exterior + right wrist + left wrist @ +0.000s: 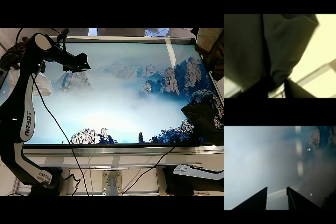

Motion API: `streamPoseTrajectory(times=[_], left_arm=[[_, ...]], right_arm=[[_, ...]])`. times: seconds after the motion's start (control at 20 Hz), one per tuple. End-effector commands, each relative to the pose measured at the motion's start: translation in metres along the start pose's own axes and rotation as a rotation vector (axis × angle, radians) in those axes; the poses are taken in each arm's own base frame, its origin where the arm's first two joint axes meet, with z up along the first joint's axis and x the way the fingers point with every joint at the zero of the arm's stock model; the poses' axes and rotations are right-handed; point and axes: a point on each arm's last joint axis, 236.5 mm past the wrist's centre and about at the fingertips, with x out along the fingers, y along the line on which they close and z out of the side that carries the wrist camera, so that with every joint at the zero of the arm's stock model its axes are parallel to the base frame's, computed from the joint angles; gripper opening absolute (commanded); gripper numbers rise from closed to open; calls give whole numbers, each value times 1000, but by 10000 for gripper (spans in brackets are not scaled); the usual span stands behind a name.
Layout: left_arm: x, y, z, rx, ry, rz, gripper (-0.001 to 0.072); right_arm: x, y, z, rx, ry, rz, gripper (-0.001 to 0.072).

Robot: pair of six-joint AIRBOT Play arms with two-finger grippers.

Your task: Fold the shirts.

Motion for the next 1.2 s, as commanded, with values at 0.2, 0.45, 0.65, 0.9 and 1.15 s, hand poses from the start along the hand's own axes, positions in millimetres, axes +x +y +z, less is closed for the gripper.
streamPoseTrajectory(times=[0.2, 0.45, 0.65, 0.9, 1.15], left_arm=[[-2, -25, 2, -23, -9, -103, 297], [-4, -40, 10, -41, -39, -168, 297], [-4, -41, 6, -4, -27, -168, 297], [-17, -50, -14, 151, 29, -165, 292], [-54, 10, -11, 309, 11, 178, 217]], right_arm=[[40, 36, -3, -86, -118, 225, 341], [-225, 154, 56, -139, -1073, 992, 340], [-240, 248, -1, -517, -1038, 1050, 331], [-136, 335, -44, -871, -814, 639, 330], [-122, 384, -60, -907, -894, 610, 329]])
